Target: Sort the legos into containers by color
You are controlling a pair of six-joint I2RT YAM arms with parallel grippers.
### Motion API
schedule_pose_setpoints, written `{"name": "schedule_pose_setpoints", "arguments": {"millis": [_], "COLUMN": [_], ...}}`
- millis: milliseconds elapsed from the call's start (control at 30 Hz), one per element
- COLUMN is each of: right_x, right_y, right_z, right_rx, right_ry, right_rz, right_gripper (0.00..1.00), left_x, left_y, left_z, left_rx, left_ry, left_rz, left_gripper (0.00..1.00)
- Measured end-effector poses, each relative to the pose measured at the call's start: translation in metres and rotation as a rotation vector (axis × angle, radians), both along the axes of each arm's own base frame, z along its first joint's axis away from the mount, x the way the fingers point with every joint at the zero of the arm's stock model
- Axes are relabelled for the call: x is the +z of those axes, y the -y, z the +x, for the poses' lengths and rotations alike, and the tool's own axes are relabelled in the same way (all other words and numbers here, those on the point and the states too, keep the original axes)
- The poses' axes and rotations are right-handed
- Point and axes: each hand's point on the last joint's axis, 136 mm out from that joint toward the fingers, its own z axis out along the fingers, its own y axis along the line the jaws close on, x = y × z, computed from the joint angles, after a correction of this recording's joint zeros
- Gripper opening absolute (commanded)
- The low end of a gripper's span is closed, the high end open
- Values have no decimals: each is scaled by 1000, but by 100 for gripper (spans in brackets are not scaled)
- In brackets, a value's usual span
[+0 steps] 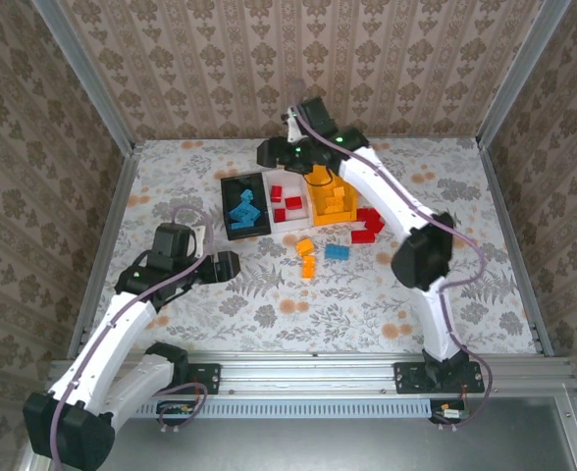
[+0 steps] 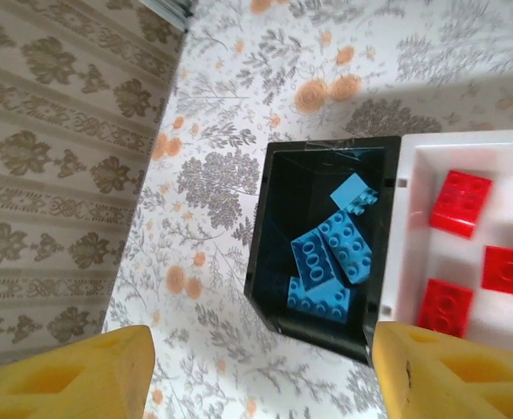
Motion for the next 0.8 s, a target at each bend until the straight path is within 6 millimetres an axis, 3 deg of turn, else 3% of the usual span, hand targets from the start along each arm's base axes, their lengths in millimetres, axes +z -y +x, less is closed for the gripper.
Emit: {"name": "schedule_pose_setpoints", "arguments": {"millis": [100, 200, 267, 467, 567, 800], "right_x": [15, 0, -28, -142, -167, -198], "right_y": [35, 74, 100, 157, 167, 160], "right_z": [-34, -63, -79, -128, -146, -144], "right_rx": [-16, -52, -79, -110, -103, -80], "right_ry": [38, 31, -16, -255, -321, -376], "right_rz": [-63, -162, -247, -490, -546, -600], "right_gripper": [74, 79, 81, 83, 86, 91], "left_x": [-6, -16, -23, -28, -25, -24], "left_y": [12, 27, 36, 51, 61, 65], "left_z": [-3, -8, -9, 1, 6, 5], "left_rx": [-48, -109, -140, -168, -186, -198], "left_ry": [-19, -51, -71, -83, -65, -55], "left_rz": [10, 35, 49, 65, 58, 62], "left_gripper": [86, 87, 87, 87, 87, 88]}}
